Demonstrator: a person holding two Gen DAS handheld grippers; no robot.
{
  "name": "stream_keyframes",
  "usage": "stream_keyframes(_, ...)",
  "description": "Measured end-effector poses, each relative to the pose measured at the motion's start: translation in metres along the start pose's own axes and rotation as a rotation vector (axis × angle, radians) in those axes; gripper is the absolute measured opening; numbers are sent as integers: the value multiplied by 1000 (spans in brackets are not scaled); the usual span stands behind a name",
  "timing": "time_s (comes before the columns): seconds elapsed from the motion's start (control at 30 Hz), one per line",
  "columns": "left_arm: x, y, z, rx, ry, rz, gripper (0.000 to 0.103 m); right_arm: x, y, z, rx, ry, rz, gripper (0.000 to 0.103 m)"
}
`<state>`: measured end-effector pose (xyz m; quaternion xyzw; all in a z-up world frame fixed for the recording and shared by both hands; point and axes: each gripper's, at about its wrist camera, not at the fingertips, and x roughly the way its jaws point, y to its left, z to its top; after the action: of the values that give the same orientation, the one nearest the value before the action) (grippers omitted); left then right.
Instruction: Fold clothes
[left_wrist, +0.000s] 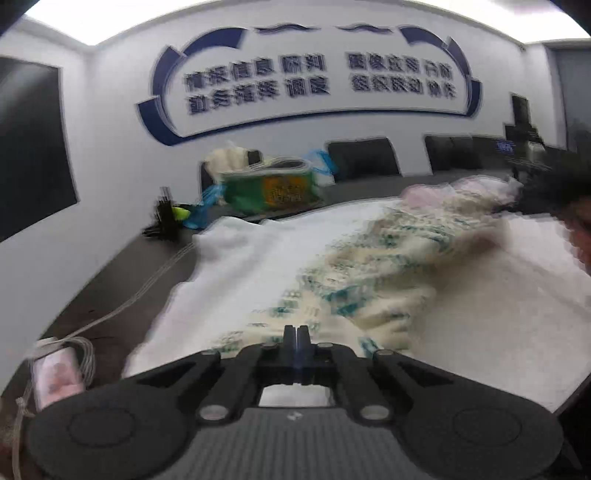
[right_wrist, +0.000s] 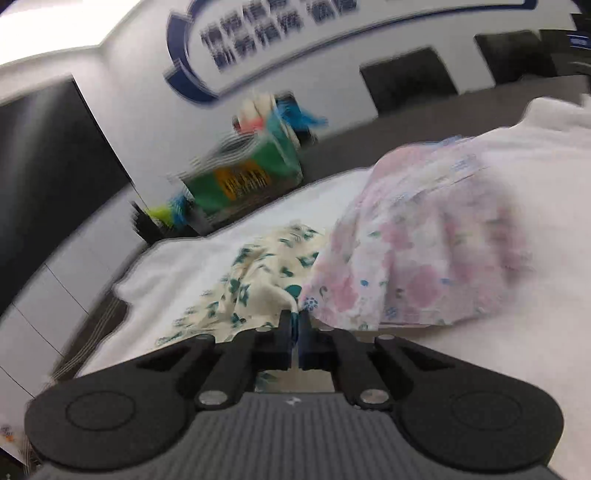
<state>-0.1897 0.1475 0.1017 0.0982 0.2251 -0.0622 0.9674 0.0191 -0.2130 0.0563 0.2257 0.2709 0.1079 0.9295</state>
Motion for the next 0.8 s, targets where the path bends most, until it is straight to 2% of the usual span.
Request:
stream_keyframes(0.1, -7, 14, -12, 28, 32, -83, 0, -78, -8, -48, 32, -50, -37, 2)
stream_keyframes(0.13, -4, 16, -14, 23, 52, -120, 0, -93, -11, -64, 38, -24, -33, 2)
stream_keyframes(0.17, -3, 17, -15, -1, 43, -164, 1, -103, -13, -79, 25, 44, -23, 5)
stream_keyframes(0.2, -1, 17, -15, -24, 34, -209, 6, -112, -14, -93, 8, 121, -11, 7)
stream_keyframes(0.23, 0, 15, -15, -40, 25, -251, 11, -119, -17, -101, 4, 158, -7, 8)
stream_keyframes(0.27, 4, 5, -13, -23, 18, -283, 24, -128, -24, -106, 15, 160, -15, 18)
stream_keyframes(0.3, 7, -6, -11, -5, 12, -315, 39, -137, -32, -104, 39, 132, -39, 28)
stream_keyframes(0.37, 13, -27, -7, 31, -1, -378, 51, -150, -48, -90, 67, 16, -101, 36)
stream_keyframes(0.4, 17, -38, -6, 53, -3, -399, 51, -150, -53, -79, 50, -42, -150, 38)
stream_keyframes(0.43, 22, -49, -4, 87, 17, -370, 51, -140, -53, -66, 0, -63, -193, 40)
stream_keyframes(0.5, 31, -57, -7, 117, 40, -348, 49, -115, -51, -40, -110, -89, -277, 81)
stream_keyframes(0.53, 34, -59, -10, 124, 51, -351, 49, -102, -53, -31, -150, -76, -252, 90)
stream_keyframes(0.57, 38, -60, -12, 126, 69, -337, 49, -80, -55, -20, -174, -31, -206, 94)
stream_keyframes(0.6, 41, -59, -14, 130, 87, -324, 47, -57, -58, -9, -196, 19, -158, 85)
stream_keyframes(0.63, 44, -59, -16, 134, 105, -310, 43, -37, -61, -2, -189, 65, -173, 62)
stream_keyframes(0.67, 46, -56, -17, 134, 116, -302, 31, -20, -64, 10, -177, 104, -197, 4)
stream_keyframes(0.7, 47, -53, -18, 126, 122, -302, 23, -3, -66, 22, -165, 142, -220, 5)
stream_keyframes(0.73, 47, -50, -19, 107, 131, -313, 22, 0, -67, 34, -173, 107, -238, 4)
stream_keyframes(0.8, 48, -44, -18, 76, 139, -333, 20, -20, -69, 63, -185, -33, -370, 4)
